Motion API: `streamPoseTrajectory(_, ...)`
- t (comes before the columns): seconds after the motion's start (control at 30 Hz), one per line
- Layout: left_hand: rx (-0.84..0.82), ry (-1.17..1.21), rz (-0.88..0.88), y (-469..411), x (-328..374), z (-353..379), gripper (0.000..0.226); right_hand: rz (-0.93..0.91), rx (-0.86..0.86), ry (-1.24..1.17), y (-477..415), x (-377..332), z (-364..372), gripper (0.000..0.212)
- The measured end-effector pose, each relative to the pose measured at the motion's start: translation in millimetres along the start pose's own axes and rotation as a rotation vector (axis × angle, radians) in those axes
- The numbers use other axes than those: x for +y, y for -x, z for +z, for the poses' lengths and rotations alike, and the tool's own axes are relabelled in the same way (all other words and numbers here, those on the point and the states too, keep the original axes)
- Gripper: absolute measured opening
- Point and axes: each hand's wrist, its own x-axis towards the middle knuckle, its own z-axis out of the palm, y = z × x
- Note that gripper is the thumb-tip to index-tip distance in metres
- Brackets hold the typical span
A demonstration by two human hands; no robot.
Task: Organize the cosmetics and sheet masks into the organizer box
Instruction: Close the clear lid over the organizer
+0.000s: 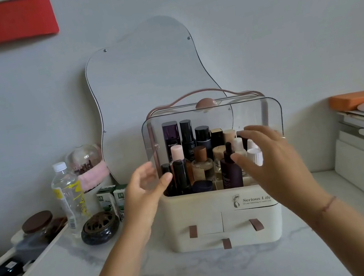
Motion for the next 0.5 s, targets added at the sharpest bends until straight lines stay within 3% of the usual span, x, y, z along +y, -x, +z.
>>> streamPoseTrajectory(0.13, 0.091, 0.138, 0.084, -3, 25, -8, 0.060, -0.094, 0.391, -0.114, 7, 0, -24, 0.024)
streamPoseTrajectory(0.2, 0.037, 0.124, 0.104, -8, 40, -7, 0.075, -0.004, 0.468, -0.165, -2, 9, -28, 0.033)
streamPoseTrajectory(0.3, -0.039, 0.112, 0.114, -11, 56, 2, 0.089, 0.256, 0.261, -0.457, -15, 18, -26, 0.043)
streamPoseTrajectory(0.4, -0.058, 0.138, 0.122, -5, 61, 10, 0.078, 0.232, 0.118, -0.530, -10, 24, -18, 0.019)
streamPoseTrajectory(0.5, -0.030, 0.129, 0.124, 4, 54, 6, 0.086, 0.244, 0.120, -0.549, 7, 29, -10, 0.043)
